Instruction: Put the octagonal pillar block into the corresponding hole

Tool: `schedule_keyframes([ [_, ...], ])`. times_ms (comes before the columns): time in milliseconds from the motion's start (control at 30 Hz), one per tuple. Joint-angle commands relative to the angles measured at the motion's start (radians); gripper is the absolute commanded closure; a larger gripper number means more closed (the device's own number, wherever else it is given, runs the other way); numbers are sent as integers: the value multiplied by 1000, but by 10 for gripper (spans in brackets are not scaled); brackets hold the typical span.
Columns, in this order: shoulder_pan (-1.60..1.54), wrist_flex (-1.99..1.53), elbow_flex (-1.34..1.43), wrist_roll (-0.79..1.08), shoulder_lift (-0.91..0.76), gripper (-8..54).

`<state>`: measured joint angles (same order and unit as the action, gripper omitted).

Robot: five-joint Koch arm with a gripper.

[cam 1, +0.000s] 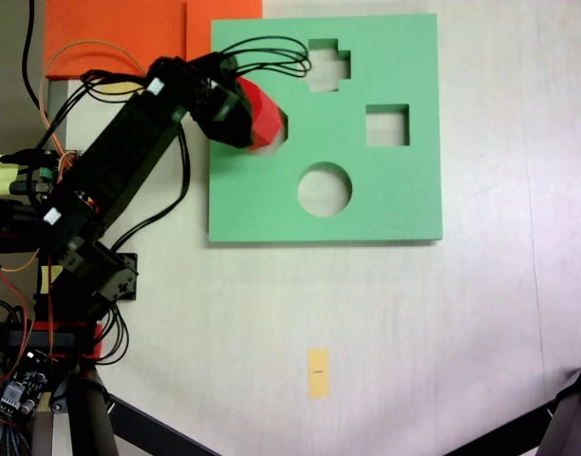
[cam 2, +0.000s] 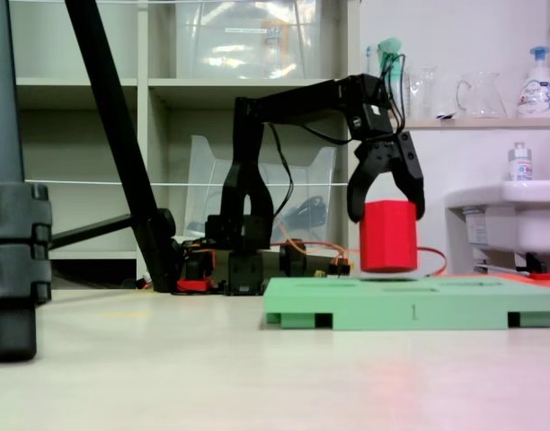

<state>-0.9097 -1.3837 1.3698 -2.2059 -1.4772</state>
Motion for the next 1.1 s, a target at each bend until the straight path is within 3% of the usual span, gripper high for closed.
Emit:
schedule_keyframes([
  [0,0,17,-9,-20,-46,432],
  [100,20,55,29,-23,-38,398],
  [1067,32,175,-15,-75,23,400],
])
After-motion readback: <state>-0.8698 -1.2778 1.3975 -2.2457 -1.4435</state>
